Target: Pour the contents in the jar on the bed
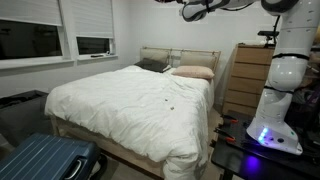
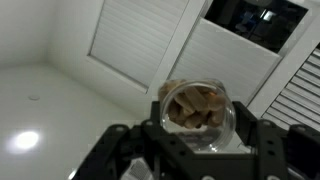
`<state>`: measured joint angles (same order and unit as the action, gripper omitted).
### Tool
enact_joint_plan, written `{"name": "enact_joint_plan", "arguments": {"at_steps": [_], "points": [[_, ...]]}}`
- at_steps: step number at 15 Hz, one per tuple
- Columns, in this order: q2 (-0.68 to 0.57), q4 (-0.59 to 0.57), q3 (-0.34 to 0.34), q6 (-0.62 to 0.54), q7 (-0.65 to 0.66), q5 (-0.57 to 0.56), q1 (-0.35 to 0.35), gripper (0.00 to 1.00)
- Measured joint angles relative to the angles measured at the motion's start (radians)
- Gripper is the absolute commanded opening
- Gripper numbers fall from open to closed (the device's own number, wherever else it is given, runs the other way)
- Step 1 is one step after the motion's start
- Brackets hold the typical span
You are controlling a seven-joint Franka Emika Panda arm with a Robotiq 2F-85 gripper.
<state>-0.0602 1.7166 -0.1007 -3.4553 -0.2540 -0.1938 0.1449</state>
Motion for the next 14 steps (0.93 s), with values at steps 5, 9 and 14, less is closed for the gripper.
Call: {"name": "enact_joint_plan", "arguments": {"at_steps": [5,9,14], "points": [[-0.154,-0.272,-0.002,0.000,-0.021,-0.009,0.000,0.45],[-0.269,-0.475,0.059,0.000,-0.072,-0.009,0.048,0.45],[-0.401,-0.718,0.155,0.000,-0.156,0.004,0.115,0.45]]}}
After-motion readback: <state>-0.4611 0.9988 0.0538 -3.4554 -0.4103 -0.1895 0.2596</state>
